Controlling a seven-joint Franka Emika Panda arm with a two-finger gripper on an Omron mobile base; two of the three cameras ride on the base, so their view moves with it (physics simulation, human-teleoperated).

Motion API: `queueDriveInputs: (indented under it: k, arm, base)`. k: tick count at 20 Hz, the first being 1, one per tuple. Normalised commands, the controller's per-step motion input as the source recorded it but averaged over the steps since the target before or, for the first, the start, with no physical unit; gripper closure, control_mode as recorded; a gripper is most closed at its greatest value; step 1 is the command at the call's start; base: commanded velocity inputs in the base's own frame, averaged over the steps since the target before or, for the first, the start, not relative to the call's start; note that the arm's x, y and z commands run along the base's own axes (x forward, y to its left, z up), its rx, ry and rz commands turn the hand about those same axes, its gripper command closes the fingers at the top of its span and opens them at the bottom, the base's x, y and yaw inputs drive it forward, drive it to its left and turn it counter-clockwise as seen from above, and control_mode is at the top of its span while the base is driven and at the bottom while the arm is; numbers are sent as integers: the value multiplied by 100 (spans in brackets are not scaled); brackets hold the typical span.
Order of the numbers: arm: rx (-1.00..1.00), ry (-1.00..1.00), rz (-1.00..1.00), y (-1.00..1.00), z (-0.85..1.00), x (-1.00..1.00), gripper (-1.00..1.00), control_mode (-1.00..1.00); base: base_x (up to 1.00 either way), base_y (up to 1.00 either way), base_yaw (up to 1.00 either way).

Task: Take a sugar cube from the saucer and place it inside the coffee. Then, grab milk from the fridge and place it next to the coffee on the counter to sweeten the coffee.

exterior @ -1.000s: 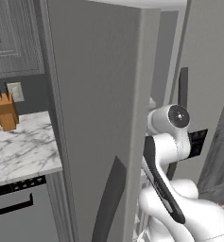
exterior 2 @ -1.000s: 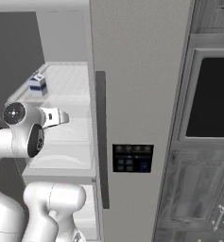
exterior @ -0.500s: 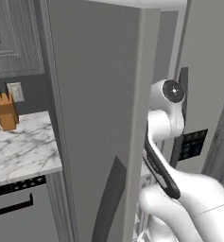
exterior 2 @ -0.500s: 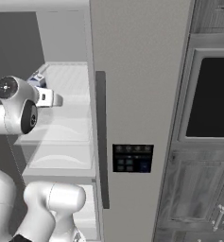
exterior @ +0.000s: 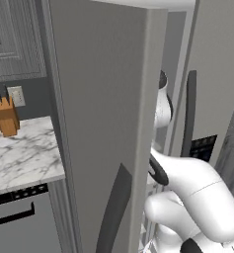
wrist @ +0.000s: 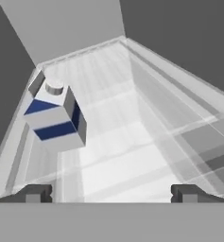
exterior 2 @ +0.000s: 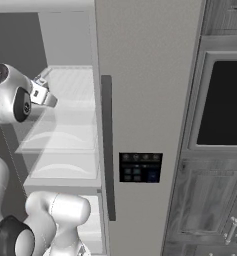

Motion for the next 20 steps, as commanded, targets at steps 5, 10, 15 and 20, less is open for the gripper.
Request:
queueDriveInputs:
  k: [5, 10, 15, 20]
  arm:
    - [2, -2, 4, 16, 4, 8, -100, -100]
    - [1, 11, 21, 13, 17, 9, -100, -100]
    - [0, 14, 21, 7, -3, 27, -100, -100]
    - [-8, 4, 7, 29, -2, 45, -100, -100]
  base:
    - [0, 0, 0]
    - [0, 0, 0]
    - [0, 0, 0]
    - [0, 0, 0]
